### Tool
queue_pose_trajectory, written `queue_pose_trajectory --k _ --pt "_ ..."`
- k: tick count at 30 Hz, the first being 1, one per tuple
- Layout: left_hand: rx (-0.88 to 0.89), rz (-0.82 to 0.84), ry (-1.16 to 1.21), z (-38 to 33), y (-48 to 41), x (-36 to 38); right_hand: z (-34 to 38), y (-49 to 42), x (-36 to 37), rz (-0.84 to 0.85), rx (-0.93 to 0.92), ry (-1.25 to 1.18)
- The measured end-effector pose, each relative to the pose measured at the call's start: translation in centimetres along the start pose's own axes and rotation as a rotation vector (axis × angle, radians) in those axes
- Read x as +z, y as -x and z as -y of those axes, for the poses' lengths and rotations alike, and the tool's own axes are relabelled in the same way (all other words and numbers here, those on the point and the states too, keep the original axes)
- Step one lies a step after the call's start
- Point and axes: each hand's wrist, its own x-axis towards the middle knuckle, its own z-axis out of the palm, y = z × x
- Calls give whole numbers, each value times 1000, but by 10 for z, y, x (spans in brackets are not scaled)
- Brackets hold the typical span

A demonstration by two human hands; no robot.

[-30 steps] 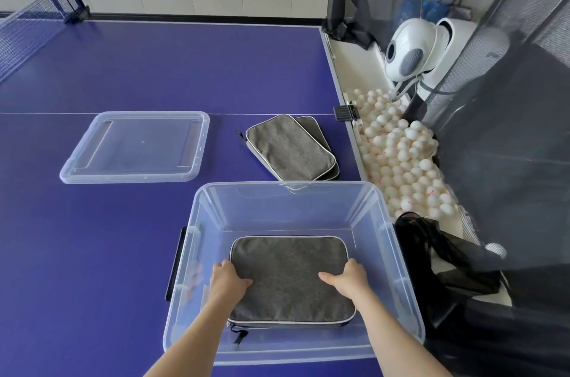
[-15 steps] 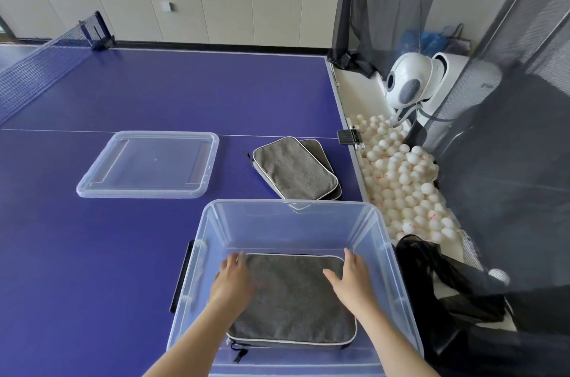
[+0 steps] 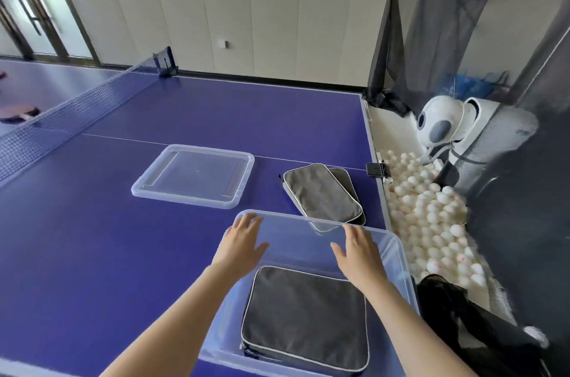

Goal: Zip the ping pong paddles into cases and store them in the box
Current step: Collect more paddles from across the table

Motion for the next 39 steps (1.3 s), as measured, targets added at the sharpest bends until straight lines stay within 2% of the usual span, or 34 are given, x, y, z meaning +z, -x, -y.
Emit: queue_pose_trajectory --k 8,17,27,39 --pt "-297 -110 -70 72 55 -52 68 -21 3 82 -257 73" --pt "-663 -36 -115 161 164 -77 193 -9 22 164 -508 125" --pt "-791 6 -83 258 261 -105 346 38 62 242 -629 189" --pt "-959 -129 -8 392 382 -160 558 115 122 306 -853 205"
